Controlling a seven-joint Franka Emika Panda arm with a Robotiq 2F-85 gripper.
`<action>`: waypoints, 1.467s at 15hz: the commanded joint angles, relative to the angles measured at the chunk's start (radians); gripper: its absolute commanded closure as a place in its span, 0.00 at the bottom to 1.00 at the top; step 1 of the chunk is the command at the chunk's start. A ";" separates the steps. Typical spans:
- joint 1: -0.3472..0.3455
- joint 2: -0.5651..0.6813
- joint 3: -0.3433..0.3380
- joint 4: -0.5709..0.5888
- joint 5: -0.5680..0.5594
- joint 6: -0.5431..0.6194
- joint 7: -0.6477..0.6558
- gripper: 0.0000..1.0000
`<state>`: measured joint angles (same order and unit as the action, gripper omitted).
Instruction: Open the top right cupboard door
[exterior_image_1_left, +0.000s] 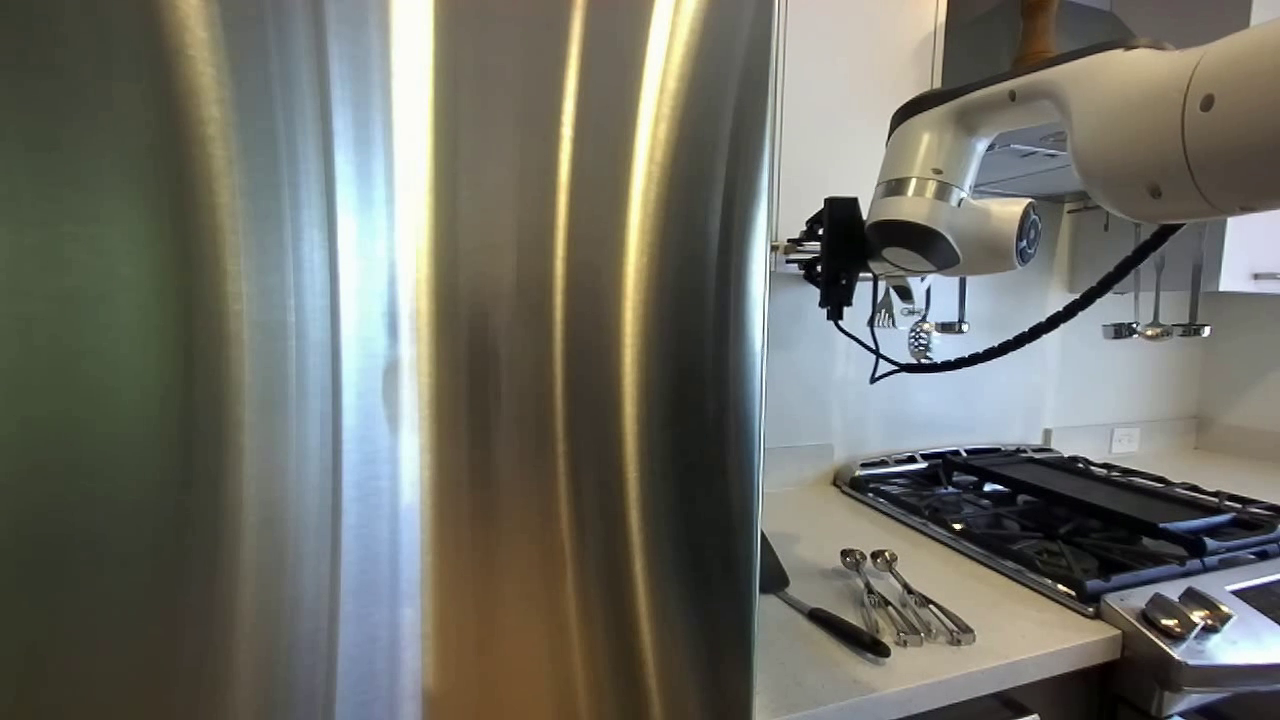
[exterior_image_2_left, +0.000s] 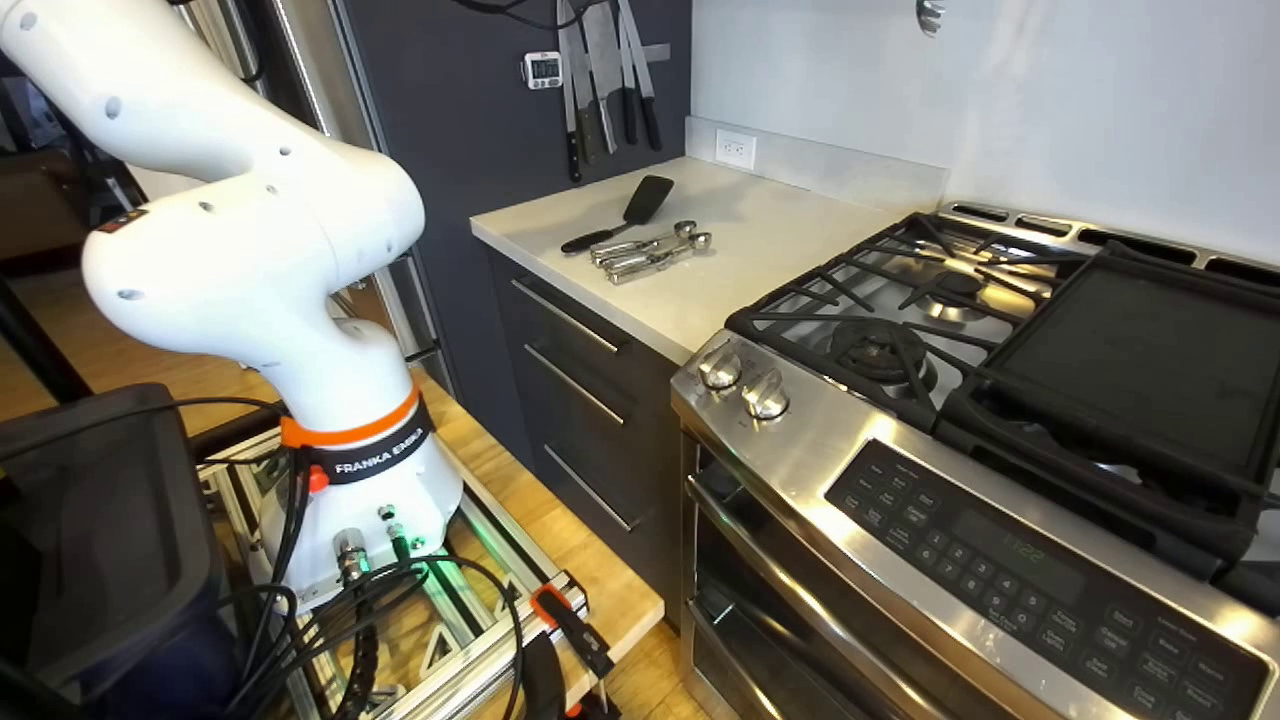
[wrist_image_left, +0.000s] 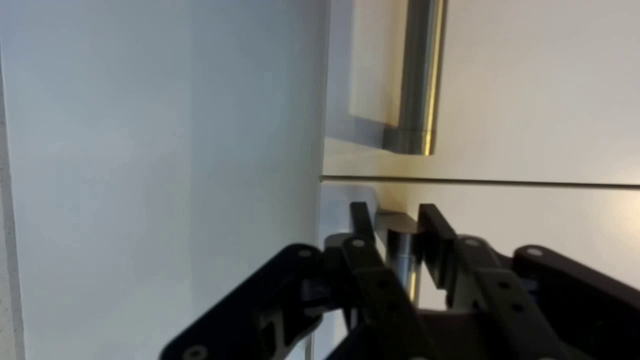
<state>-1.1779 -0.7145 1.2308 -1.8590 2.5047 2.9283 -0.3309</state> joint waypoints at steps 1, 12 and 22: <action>-0.015 -0.031 -0.005 -0.005 -0.014 -0.035 0.052 1.00; 0.424 0.203 -0.354 -0.215 -0.565 -0.140 0.262 0.95; 0.497 0.046 -0.825 -0.317 -1.097 -0.904 0.643 0.95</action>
<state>-0.6515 -0.6129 0.5157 -2.1440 1.5500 2.1550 0.2141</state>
